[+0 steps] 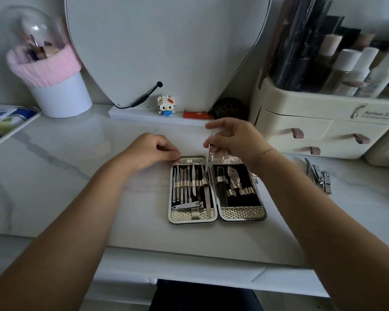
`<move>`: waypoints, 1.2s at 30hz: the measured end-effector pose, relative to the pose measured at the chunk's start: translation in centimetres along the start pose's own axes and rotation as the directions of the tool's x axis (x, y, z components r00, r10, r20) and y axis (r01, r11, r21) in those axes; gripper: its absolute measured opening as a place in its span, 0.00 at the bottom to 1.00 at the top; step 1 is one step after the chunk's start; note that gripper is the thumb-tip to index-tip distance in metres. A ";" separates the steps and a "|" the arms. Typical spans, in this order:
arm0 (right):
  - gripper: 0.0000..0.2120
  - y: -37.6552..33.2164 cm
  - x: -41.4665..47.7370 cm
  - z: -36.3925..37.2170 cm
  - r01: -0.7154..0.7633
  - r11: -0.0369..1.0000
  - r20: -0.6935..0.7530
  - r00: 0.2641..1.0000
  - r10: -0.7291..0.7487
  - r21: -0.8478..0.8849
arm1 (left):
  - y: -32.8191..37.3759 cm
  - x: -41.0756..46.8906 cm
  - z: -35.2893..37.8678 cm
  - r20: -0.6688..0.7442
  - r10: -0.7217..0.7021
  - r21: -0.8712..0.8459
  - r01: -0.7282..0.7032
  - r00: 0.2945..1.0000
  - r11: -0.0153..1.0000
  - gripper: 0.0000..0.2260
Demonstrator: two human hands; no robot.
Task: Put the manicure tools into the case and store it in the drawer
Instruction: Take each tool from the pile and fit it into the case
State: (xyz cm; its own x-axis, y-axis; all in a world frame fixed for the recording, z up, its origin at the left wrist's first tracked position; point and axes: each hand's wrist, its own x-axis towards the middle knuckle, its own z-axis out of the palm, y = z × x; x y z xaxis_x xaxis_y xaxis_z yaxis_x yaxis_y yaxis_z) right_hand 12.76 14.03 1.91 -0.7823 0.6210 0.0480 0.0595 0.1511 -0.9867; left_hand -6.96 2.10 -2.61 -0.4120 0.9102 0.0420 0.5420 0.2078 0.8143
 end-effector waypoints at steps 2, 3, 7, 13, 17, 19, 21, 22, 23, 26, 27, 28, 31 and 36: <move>0.13 0.1 0.8 0.9 -0.021 0.996 0.026 0.999 0.023 -0.085 | 0.0 0.0 0.0 -0.002 0.005 0.007 -0.005 1.000 1.000 0.04; 0.13 0.4 1.0 1.2 -0.035 0.991 0.036 0.999 0.040 -0.126 | 0.0 0.0 0.0 -0.005 0.005 0.011 -0.005 1.000 1.000 0.04; 0.13 1.3 1.6 1.6 -0.067 0.974 0.048 0.996 0.079 -0.218 | 0.0 0.0 -0.1 -0.003 0.004 0.015 -0.004 1.000 1.000 0.04; 0.14 1.4 1.7 1.4 -0.059 0.954 0.099 0.991 0.091 -0.293 | 0.0 0.0 -0.1 0.011 0.001 0.017 -0.001 1.000 1.000 0.03; 0.14 1.5 1.7 1.3 -0.030 0.933 0.115 0.990 0.076 -0.359 | 0.0 -0.1 0.0 0.007 -0.008 0.002 0.008 1.000 1.000 0.03; 0.13 1.6 1.6 1.2 -0.008 0.905 0.125 0.990 0.067 -0.426 | 0.0 0.0 0.0 0.006 -0.009 0.007 0.009 1.000 1.000 0.03; 0.10 1.8 1.5 1.1 0.009 0.869 0.136 0.988 0.067 -0.495 | 0.1 -0.1 0.0 0.007 -0.010 0.010 0.010 1.000 1.000 0.02; 0.10 1.8 1.5 1.0 0.011 0.858 0.139 0.988 0.071 -0.514 | 0.1 -0.2 0.0 0.007 -0.011 0.008 0.011 1.000 1.000 0.02; 0.09 1.8 1.4 0.9 0.003 0.857 0.140 0.987 0.081 -0.515 | 0.2 -0.3 0.1 0.008 -0.011 0.006 0.011 1.000 1.000 0.02; 0.10 1.5 1.2 0.5 -0.015 0.872 0.180 0.977 0.117 -0.488 | 0.4 -0.3 0.2 0.014 -0.009 0.005 0.009 1.000 1.000 0.02; 0.10 1.3 1.1 0.4 -0.009 0.867 0.197 0.973 0.123 -0.498 | 0.4 -0.3 0.2 0.015 -0.008 0.007 0.008 1.000 1.000 0.02; 0.10 1.2 1.0 0.4 0.002 0.857 0.213 0.969 0.125 -0.515 | 0.4 -0.3 0.2 0.015 -0.009 0.008 0.008 1.000 1.000 0.01; 0.10 1.1 0.9 0.2 0.013 0.855 0.248 0.959 0.136 -0.519 | 0.3 -0.3 0.2 0.011 -0.015 0.008 0.015 1.000 1.000 0.02; 0.10 1.6 0.9 -0.6 -0.017 0.897 0.169 0.980 0.102 -0.441 | 0.2 -0.2 0.1 0.005 -0.013 -0.002 0.013 1.000 1.000 0.02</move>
State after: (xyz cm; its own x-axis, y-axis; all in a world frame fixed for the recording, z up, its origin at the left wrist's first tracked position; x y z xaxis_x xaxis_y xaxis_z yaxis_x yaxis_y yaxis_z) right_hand 12.56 15.26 0.47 -0.8657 0.4941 -0.0799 0.3404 0.4643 -0.8177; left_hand -6.64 1.99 -2.53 -0.4158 0.9090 0.0285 0.5353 0.2193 0.8157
